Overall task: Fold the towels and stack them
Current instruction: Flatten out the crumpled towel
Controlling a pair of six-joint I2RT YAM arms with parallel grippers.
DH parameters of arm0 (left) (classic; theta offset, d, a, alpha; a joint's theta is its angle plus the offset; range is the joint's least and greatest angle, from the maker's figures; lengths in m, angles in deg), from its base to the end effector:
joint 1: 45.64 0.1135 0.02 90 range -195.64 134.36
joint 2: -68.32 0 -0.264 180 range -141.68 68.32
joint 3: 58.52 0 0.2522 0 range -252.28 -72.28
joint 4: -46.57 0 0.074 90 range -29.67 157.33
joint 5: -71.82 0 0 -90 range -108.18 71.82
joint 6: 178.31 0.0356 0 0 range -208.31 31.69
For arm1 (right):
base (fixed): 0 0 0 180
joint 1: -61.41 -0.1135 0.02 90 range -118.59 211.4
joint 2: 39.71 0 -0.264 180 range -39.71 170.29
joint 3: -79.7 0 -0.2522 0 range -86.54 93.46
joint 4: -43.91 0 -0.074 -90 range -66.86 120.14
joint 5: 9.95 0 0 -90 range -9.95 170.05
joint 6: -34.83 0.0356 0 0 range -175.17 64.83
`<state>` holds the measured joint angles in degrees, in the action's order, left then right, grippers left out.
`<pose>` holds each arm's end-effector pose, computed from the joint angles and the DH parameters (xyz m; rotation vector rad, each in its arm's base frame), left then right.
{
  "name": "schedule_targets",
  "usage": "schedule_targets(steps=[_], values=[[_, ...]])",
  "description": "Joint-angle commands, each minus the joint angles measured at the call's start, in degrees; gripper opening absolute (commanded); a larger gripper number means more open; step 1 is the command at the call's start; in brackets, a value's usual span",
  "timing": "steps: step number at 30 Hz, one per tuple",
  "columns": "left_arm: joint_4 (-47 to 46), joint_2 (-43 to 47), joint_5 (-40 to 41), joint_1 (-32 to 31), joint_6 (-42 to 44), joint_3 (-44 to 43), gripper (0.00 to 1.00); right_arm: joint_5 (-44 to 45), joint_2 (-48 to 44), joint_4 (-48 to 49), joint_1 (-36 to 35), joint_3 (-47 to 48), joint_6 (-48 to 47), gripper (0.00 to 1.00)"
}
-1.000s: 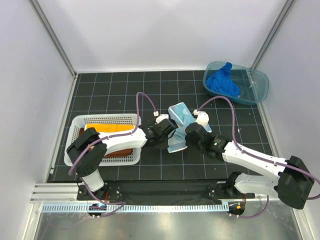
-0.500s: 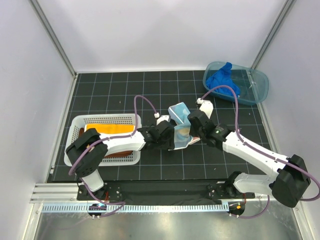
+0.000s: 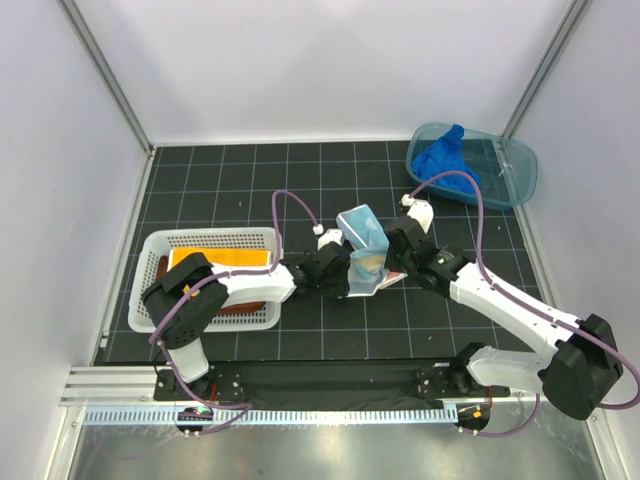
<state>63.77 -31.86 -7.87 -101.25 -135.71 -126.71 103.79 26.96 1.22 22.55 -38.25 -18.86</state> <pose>0.2040 -0.2867 0.1572 0.0953 2.4998 -0.5875 0.1952 0.1389 0.2573 0.1381 2.3104 0.1656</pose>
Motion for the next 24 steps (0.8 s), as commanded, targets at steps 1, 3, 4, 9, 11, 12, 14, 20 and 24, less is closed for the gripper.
schedule_targets(steps=[1,3,4,9,11,12,14,20,24], values=[[-3.00,0.77,1.21,0.07,0.99,1.08,0.34,-0.46,-1.81,0.63,0.79,-0.13,-0.72,0.01],[-2.48,2.17,0.68,0.07,0.64,1.70,0.26,-0.72,-1.99,0.54,1.23,-0.13,-0.72,0.01],[-2.21,2.71,0.51,0.07,0.73,1.96,0.25,-0.72,-1.99,0.63,1.49,-0.13,-0.89,0.01],[-0.11,4.56,-0.20,0.07,0.90,2.49,0.12,-1.34,-2.69,0.63,2.20,0.05,-1.33,0.01],[1.56,5.26,-0.02,0.07,1.16,1.97,0.00,-1.51,-2.86,0.45,2.46,0.40,-1.68,0.01],[2.79,5.69,0.33,0.07,1.34,1.44,0.00,-1.51,-3.39,-0.16,2.46,0.92,-1.86,0.01],[6.83,8.40,0.94,0.07,2.65,-0.40,0.00,-1.16,-4.27,-0.78,2.73,1.71,-2.73,0.01],[25.86,16.23,8.93,-0.02,11.60,-13.46,0.00,-2.21,-10.24,-2.27,2.99,7.95,-7.83,0.01],[35.22,19.92,13.33,-0.02,16.88,-23.77,0.00,-2.65,-12.00,-3.76,2.99,15.84,-12.40,0.01]])
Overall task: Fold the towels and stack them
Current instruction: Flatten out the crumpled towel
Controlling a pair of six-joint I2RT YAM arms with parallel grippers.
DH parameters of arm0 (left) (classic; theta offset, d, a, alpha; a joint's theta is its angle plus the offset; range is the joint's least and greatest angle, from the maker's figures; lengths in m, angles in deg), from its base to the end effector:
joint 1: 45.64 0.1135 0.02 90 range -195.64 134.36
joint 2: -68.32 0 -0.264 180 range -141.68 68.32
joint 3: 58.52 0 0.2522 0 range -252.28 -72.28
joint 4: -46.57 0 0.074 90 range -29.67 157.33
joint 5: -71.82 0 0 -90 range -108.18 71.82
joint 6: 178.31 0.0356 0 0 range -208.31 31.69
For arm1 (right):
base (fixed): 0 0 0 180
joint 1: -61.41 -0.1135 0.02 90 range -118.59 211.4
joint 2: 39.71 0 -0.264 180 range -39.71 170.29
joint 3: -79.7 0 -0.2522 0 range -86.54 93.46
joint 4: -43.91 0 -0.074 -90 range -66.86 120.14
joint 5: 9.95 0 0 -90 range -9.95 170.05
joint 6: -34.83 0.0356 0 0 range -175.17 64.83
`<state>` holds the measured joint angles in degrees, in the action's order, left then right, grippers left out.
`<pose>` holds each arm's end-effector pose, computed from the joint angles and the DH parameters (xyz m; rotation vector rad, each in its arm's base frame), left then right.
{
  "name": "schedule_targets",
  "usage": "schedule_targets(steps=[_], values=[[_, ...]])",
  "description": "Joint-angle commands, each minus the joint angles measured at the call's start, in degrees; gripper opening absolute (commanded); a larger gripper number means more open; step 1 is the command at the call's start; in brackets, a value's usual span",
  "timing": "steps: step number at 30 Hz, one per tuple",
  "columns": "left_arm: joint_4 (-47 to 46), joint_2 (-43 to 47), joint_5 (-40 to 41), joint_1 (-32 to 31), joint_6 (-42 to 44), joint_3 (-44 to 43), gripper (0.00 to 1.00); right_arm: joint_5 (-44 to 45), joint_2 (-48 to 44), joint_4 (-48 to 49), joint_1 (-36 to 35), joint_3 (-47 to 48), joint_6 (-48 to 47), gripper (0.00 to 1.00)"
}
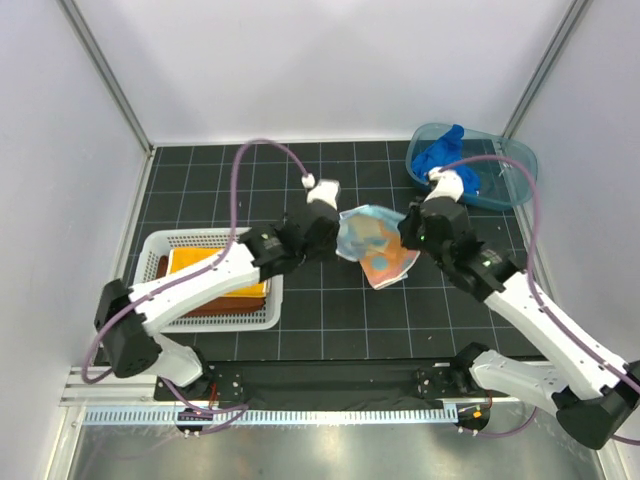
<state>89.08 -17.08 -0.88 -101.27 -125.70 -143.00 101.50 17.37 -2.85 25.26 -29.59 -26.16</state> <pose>0.1947 -0.2659 0.2984 0.2188 2.3255 -0.4837 0.1783 0.1142 0.3360 0.0844 2.1151 0.2779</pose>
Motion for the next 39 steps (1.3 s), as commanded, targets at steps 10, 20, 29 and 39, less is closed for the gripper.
schedule_targets(steps=[10,20,29,39], values=[[16.42,10.96,3.63,-0.35,23.92,-31.57,0.00,-7.82,-1.54,-2.51,0.37,28.91,-12.13,0.01],[21.26,8.33,-12.10,-0.70,31.50,-52.06,0.00,-14.86,-1.27,-8.04,0.28,45.07,-15.57,0.01],[19.59,10.95,-20.19,-0.88,25.88,-48.22,0.00,-20.03,-5.13,-10.16,0.28,43.52,-12.06,0.01],[11.33,20.99,-13.89,-1.32,21.30,-25.18,0.00,-17.33,-9.01,-7.09,0.28,27.26,-9.68,0.01]])
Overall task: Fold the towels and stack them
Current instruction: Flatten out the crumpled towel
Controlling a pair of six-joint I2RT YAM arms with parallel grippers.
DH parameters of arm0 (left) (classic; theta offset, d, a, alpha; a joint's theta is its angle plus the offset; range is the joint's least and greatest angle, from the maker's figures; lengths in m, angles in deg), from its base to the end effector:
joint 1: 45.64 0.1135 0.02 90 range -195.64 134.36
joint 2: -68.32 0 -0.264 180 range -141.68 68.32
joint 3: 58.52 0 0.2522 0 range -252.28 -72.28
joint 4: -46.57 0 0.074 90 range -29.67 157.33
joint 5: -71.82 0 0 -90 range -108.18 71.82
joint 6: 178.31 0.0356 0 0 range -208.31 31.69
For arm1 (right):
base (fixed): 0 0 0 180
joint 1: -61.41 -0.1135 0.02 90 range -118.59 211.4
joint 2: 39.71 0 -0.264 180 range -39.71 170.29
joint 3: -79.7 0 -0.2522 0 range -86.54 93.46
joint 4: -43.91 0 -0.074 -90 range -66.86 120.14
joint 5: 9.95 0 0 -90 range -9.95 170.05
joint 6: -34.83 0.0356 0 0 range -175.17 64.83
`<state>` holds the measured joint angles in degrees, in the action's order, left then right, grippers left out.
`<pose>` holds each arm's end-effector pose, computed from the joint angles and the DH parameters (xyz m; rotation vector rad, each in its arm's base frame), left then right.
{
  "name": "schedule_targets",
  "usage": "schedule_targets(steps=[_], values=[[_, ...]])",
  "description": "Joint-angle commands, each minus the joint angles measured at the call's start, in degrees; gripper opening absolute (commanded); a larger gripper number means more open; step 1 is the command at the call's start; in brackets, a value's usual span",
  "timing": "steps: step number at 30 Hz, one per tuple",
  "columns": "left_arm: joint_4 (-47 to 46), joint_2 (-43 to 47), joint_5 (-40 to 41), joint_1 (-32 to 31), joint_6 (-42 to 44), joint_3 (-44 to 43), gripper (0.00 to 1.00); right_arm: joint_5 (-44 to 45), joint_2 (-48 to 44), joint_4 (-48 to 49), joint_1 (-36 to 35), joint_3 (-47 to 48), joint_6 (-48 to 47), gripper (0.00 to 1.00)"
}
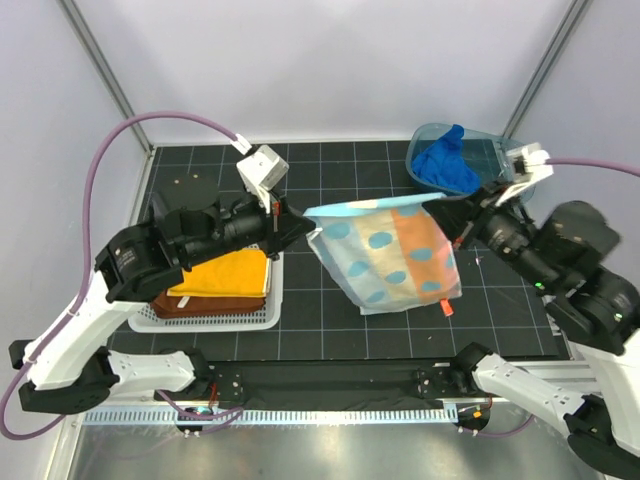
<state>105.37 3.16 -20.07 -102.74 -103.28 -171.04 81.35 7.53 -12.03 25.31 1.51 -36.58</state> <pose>0.1008 -0.1579 0.5169 0.6950 1.7343 -0.9238 0.0785 0.0562 0.5102 -0.2320 1.6259 0.7200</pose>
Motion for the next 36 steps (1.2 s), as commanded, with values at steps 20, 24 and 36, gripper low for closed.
schedule_targets(steps=[20,24,36], values=[[-9.35,-19.84,-13.47,20.63,-1.56,-8.12,0.00,-0.59,24.23,10.01,13.95,3.36,-2.59,0.01],[-9.53,-10.98,-18.57,20.45,-1.65,-2.07,0.00,-6.38,16.40,7.72,14.04,0.37,-1.63,0.01],[-8.47,-1.81,-28.08,18.43,-3.41,-0.90,0.00,-13.96,5.40,-0.71,14.04,3.17,1.10,0.01]])
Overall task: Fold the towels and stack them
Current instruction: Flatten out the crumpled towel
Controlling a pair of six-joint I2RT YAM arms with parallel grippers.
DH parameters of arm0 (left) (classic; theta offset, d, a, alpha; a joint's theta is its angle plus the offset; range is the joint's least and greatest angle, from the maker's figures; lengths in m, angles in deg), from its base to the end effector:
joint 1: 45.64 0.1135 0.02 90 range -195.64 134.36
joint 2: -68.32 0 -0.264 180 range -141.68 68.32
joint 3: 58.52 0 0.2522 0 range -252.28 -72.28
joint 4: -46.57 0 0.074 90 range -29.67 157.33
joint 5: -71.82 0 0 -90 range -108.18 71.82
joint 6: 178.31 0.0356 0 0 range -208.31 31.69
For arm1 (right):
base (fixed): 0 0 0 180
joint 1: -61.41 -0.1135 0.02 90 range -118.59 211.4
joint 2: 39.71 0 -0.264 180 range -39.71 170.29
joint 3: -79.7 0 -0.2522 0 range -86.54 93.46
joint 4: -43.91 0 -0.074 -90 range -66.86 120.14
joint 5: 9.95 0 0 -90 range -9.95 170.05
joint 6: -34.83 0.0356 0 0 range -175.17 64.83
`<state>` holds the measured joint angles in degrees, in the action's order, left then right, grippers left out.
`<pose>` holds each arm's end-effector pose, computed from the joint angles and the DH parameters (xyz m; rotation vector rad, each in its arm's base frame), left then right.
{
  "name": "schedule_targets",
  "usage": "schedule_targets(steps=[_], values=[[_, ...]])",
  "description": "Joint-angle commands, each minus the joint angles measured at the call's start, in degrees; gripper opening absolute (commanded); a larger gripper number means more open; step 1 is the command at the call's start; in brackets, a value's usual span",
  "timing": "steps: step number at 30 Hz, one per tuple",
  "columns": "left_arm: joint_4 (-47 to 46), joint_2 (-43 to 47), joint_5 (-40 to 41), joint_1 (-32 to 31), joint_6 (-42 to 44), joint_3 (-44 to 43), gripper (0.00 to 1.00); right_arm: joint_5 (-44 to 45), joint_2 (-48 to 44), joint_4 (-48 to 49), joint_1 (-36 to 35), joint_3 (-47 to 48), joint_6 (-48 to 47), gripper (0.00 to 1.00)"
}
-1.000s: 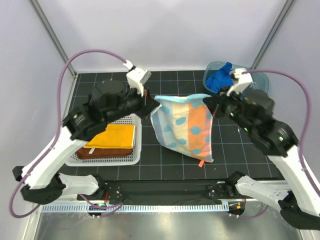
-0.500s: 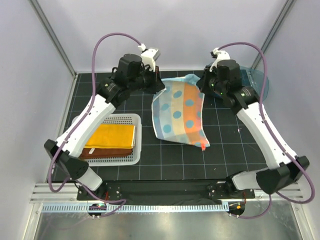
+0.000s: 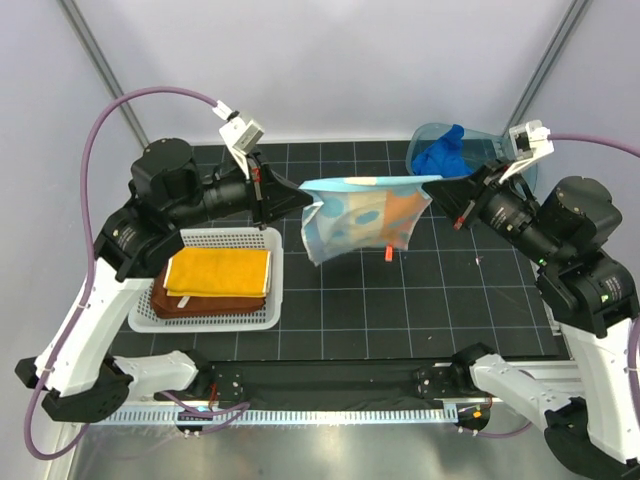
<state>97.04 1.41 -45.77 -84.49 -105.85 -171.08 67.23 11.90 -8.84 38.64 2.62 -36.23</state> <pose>0.1438 -0.1370 0.5278 0.7044 1.6298 -1.1270 0.1098 0.0546 0.5145 -0.2338 1.6291 0.7397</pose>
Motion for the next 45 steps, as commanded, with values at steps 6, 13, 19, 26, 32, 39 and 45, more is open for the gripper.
schedule_targets(steps=[6,13,19,26,32,39,45], values=[[-0.06,-0.58,-0.36,0.09,-2.32,-4.02,0.00,-0.81,2.35,-4.96,0.53,5.67,1.10,0.01],[2.58,-8.66,8.08,1.40,-1.79,-7.63,0.00,1.83,8.93,-2.25,0.62,4.09,0.31,0.01],[-3.73,-19.72,4.83,5.88,-3.55,-3.77,0.00,3.95,21.93,4.61,1.93,0.84,-0.83,0.01],[-5.51,-40.17,3.78,13.96,0.31,-11.55,0.00,0.35,45.30,13.05,8.07,4.52,0.31,0.01],[-1.82,-54.62,4.91,17.05,3.21,-23.79,0.00,-1.59,62.08,14.55,11.95,15.06,1.72,0.01],[0.20,-58.95,11.06,16.97,7.96,-25.39,0.00,-3.17,65.99,16.12,13.10,15.44,1.98,0.01],[0.12,-53.69,27.01,13.29,12.52,-17.75,0.00,-3.61,60.72,17.89,13.10,7.62,3.03,0.01]])
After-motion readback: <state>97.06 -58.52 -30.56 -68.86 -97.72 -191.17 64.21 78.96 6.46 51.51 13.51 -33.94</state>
